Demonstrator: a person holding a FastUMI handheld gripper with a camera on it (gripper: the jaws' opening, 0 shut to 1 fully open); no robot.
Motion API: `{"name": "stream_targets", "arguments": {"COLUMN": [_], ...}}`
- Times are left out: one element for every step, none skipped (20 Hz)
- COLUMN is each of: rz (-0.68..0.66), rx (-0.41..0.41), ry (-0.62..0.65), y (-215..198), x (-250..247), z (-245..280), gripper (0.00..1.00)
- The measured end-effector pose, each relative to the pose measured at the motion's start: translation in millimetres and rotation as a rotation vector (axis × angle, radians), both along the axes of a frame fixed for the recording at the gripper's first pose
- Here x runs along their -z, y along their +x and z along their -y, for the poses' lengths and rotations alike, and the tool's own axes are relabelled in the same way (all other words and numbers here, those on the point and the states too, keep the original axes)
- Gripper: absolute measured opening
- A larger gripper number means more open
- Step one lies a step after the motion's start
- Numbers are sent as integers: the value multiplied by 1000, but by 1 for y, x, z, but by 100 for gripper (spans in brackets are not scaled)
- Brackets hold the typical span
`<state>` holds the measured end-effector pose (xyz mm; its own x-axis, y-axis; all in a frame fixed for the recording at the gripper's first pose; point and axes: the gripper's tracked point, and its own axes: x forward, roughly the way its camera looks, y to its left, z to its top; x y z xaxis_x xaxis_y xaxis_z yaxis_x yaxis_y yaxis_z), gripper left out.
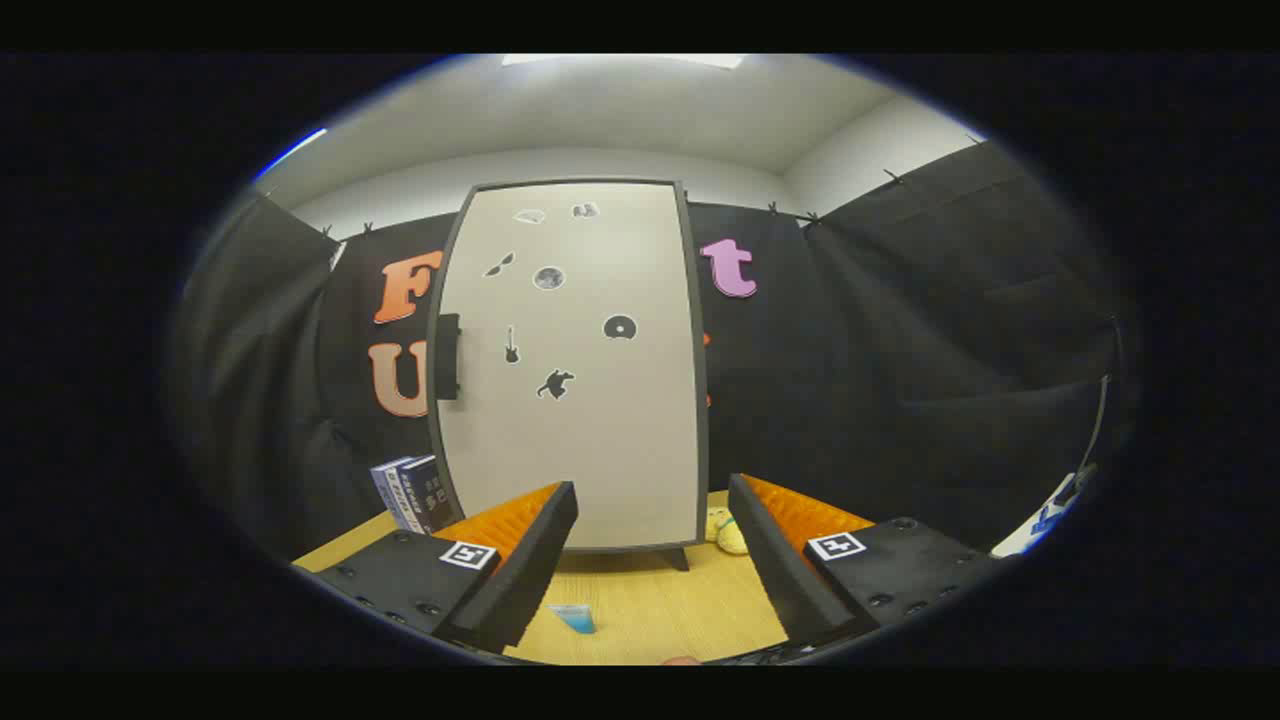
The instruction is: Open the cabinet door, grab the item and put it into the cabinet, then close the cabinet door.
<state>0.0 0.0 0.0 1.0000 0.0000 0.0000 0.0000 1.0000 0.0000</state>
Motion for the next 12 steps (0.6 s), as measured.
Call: {"name": "stream_targets", "arguments": {"rz": [0, 1, -2, -8, -17, -24, -26, -24, -21, -18, -18, -18], "rx": [-6, -11, -15, -16, -19, -22, -25, -24, -18, -15, -13, -13], "ry": [2, 7, 11, 16, 21, 26, 27, 23, 18, 14, 11, 12], "y": [-1, -2, -1, -2, -3, -4, -4, -6, -7, -8, -9, -10], "x": [1, 1, 2, 3, 5, 8, 8, 6, 5, 4, 3, 3], "z": [-1, -3, -4, -4, -5, -4, -4, -3, -2, 0, 0, 2], "gripper": [98, 98, 98, 98, 98, 98, 98, 98, 98, 98, 98, 98]}}
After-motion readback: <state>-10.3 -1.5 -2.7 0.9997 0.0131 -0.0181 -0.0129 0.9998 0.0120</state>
